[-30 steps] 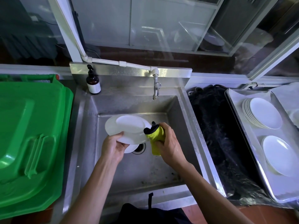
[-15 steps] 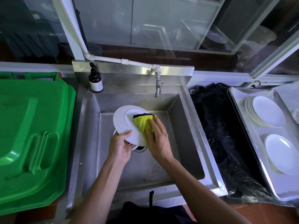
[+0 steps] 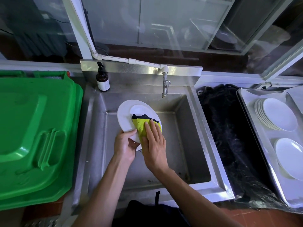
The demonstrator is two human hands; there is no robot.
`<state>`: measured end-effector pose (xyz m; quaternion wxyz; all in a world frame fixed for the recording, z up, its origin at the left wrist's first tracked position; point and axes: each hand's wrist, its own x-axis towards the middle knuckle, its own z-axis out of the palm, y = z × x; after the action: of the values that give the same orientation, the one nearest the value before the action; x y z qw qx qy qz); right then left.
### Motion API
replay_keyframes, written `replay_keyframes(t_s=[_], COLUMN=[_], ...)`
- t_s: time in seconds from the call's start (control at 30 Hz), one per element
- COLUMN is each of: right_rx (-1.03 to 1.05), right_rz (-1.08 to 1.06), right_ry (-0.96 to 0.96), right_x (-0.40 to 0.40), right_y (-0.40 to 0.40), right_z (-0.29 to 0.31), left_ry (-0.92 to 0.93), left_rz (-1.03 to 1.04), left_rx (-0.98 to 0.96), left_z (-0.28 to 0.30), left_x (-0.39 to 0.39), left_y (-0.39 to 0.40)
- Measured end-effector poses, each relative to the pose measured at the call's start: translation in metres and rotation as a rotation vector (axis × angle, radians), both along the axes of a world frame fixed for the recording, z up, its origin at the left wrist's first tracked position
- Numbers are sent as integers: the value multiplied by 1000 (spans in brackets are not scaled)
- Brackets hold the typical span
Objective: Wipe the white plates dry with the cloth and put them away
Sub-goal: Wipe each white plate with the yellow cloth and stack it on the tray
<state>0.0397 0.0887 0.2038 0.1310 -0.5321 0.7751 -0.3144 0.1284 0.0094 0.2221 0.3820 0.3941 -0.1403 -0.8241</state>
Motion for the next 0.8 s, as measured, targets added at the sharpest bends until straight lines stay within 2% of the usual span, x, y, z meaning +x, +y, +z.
replay_keyframes(t_s=[0.13,0.3,0.53,0.8], right_rx=[-23,-4,-5,9], right_rz=[-33,-216,-226,-202], right_ry=[-55,-261,-318,-374], right_x=[-5,-29,-70,-121], right_y=[9,6,4,-5], right_z=[0,5,13,31], left_ry=[-6,-21,15,-64], left_rz=[-8,-29,-151,-264], left_rx=[-35,-61,-165,-214], left_z=[-1,-3,-3,-1], left_x=[-3,-7,-12,-20], left_y=[4,10,14,30])
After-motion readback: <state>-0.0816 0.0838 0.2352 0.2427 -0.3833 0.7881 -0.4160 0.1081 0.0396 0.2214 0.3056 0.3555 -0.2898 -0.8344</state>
